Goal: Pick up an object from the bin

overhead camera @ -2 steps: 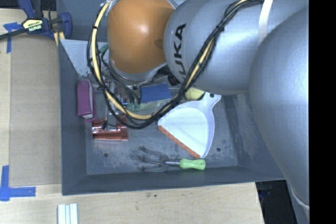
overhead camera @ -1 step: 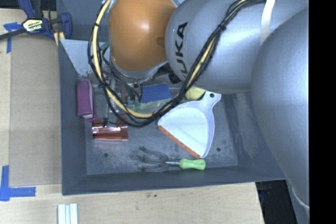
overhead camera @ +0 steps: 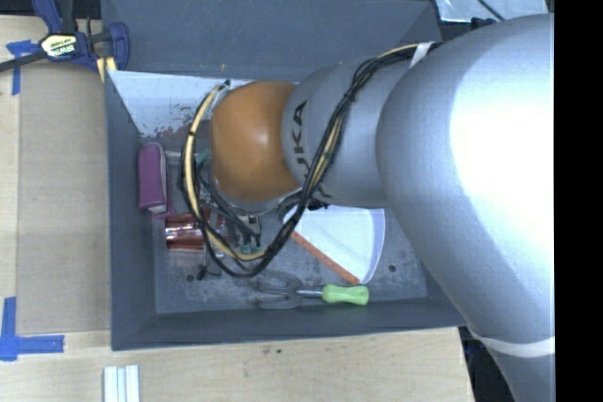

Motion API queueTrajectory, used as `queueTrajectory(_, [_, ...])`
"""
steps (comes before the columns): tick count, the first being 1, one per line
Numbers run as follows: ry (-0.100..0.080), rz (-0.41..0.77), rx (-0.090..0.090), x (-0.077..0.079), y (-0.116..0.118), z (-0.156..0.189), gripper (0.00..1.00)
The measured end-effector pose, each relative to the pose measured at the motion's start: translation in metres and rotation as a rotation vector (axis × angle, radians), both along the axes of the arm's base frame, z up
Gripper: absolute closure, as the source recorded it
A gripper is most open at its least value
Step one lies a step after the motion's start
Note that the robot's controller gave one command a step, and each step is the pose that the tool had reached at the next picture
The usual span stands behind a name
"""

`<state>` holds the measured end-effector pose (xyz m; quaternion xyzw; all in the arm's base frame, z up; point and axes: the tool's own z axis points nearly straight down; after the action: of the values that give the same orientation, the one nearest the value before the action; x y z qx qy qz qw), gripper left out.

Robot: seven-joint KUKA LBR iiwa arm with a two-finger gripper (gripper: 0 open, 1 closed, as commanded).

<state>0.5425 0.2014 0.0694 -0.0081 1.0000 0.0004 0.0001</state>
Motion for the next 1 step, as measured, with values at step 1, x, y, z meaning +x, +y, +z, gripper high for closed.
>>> queueTrajectory(1, [-0.017,0.044,0.006,-0.0110,0.0062,0.0827,0.00])
